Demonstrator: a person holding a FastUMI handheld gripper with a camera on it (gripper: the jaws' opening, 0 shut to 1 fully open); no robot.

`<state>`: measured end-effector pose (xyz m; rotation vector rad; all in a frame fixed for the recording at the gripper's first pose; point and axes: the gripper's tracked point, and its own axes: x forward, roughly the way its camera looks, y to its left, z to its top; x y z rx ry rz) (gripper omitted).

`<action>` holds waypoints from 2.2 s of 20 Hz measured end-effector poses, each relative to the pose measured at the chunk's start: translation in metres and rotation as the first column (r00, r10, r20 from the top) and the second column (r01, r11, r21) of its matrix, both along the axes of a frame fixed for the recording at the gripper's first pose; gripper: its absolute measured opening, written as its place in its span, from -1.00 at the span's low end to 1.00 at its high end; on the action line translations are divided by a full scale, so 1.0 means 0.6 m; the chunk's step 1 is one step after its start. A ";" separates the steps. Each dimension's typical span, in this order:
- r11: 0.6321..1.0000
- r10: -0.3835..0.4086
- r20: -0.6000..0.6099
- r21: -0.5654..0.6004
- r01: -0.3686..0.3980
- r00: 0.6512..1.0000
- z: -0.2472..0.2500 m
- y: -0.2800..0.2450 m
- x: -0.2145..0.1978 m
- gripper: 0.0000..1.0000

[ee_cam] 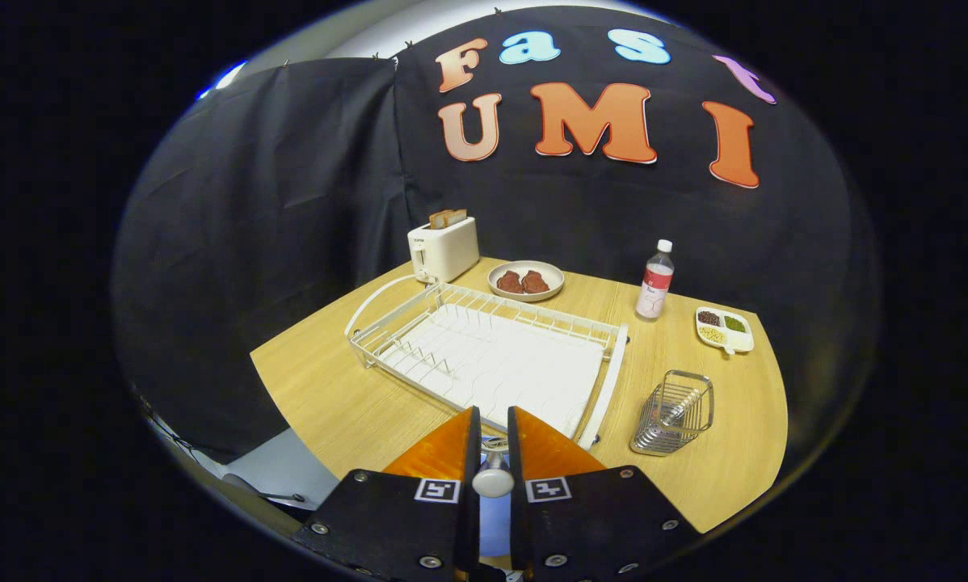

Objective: Take the plate from the dish rack, then take the spoon from the basket and place it into the plate.

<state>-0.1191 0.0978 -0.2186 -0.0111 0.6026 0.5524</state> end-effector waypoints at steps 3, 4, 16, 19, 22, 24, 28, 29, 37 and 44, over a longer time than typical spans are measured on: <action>0.999 0.040 -0.028 -0.002 -0.040 0.999 -0.047 0.006 -0.012 -0.70; 0.999 0.049 -0.038 -0.011 -0.049 0.998 -0.061 0.003 -0.015 -0.69; 0.999 0.029 -0.164 -0.028 -0.034 0.986 -0.181 -0.064 -0.074 -0.69; 0.994 0.028 -0.201 -0.099 -0.048 0.979 -0.226 -0.080 -0.094 -0.69; 0.993 0.018 -0.217 -0.114 -0.043 0.976 -0.243 -0.083 -0.104 -0.70; 0.991 0.015 -0.218 -0.126 -0.044 0.976 -0.248 -0.079 -0.106 -0.70; 0.987 0.007 -0.226 -0.152 -0.042 0.974 -0.251 -0.076 -0.104 -0.64; 0.988 0.001 -0.231 -0.151 -0.037 0.973 -0.250 -0.076 -0.104 -0.64; 0.986 -0.051 -0.211 -0.163 0.016 0.976 -0.209 -0.078 -0.087 -0.45; 0.981 -0.103 -0.142 -0.181 0.077 0.984 -0.142 -0.079 -0.055 -0.22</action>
